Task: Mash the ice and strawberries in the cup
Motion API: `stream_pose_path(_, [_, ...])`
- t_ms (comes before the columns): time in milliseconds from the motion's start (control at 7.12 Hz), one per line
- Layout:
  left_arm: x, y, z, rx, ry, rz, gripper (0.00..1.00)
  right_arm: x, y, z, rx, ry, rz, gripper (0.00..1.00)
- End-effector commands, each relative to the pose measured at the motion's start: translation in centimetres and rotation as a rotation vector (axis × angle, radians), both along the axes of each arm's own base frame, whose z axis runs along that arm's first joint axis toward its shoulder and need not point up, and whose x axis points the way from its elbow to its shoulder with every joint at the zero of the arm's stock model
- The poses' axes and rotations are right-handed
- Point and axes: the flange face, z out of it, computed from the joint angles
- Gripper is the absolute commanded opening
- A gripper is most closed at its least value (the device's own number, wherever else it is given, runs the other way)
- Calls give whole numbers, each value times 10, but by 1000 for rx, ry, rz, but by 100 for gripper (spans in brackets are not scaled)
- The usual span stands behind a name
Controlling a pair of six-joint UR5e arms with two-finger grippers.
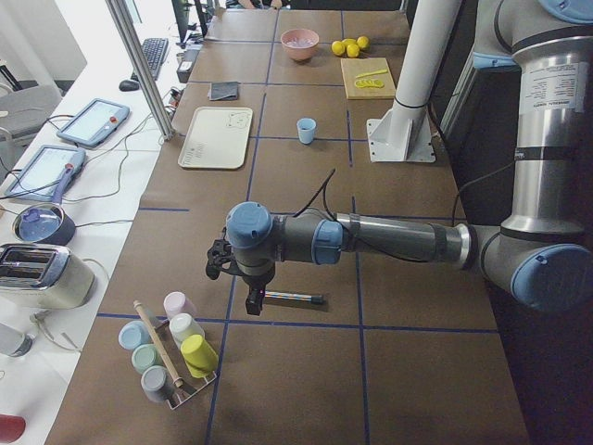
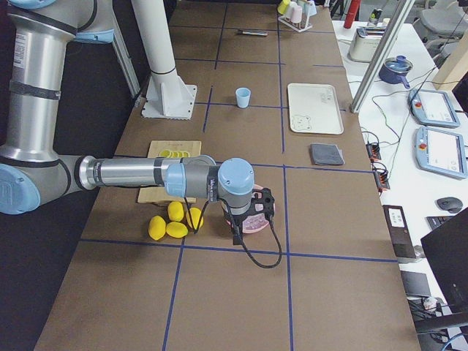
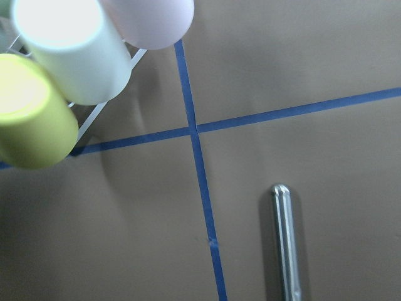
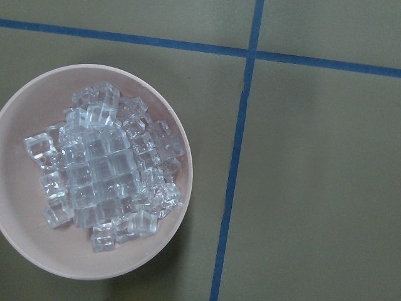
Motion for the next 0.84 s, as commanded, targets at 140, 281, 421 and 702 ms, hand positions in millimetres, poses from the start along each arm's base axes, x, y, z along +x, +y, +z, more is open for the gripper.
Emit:
stream_pose_path(140, [-15, 2, 11, -19, -147, -22, 100, 0, 1, 0, 0, 0, 0, 100])
stream_pose_path(281, [-14, 4, 15, -27, -126, -19, 100, 0, 1, 0, -1, 0, 1, 100])
stream_pose_path(421, [-10, 5, 23, -50, -79, -17, 100, 0, 1, 0, -1, 0, 1, 100])
stream_pose_path(702, [-9, 5, 24, -52, -85, -13, 100, 0, 0, -2, -7, 0, 10, 100])
